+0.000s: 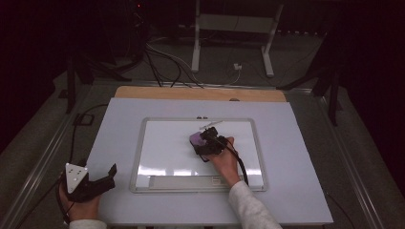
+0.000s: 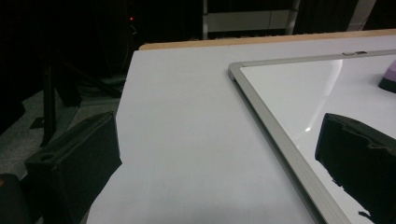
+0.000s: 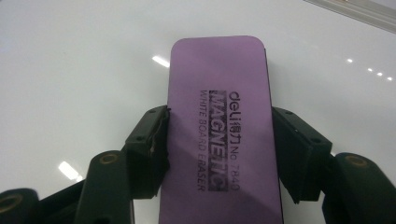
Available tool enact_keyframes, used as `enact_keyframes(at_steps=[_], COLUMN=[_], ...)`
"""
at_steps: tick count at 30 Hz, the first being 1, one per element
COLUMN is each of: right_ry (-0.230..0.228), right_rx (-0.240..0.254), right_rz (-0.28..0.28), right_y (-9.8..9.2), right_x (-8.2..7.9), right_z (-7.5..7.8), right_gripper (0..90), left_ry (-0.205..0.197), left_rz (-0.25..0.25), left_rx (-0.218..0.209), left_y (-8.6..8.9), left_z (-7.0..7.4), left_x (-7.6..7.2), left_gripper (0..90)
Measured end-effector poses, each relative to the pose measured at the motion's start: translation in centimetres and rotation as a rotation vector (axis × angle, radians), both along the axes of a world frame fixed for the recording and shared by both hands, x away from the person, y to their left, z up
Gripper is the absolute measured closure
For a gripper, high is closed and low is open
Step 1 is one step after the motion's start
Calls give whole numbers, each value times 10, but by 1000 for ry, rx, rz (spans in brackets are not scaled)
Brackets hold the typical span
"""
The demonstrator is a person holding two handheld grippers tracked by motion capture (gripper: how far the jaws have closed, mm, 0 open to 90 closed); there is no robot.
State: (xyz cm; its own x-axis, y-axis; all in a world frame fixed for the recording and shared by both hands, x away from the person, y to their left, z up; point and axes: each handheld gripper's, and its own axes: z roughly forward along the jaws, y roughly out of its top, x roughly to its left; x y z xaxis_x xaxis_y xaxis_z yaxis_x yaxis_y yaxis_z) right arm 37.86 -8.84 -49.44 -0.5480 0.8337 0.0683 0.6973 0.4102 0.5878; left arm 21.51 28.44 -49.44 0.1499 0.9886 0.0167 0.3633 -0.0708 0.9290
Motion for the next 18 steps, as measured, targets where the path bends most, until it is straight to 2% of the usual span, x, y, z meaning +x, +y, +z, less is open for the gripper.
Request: enact_keyframes(at_steps=[6,16,18], right_ry=[-1,-16,-17], right_rx=[-1,-4,-5], right_rz=[-47,-39,-38], right_y=[-13,-15,-15], right_x=[2,1,2], right_z=[0,-1,-1], right_gripper=[411,404,375], left_ry=[-1,2,2], left_rz=[-2,-2,-3], left_rx=[1,2,3], left_y=[0,0,0], left_z=[0,0,0], left_x=[0,0,0], left_gripper=[8,8,8])
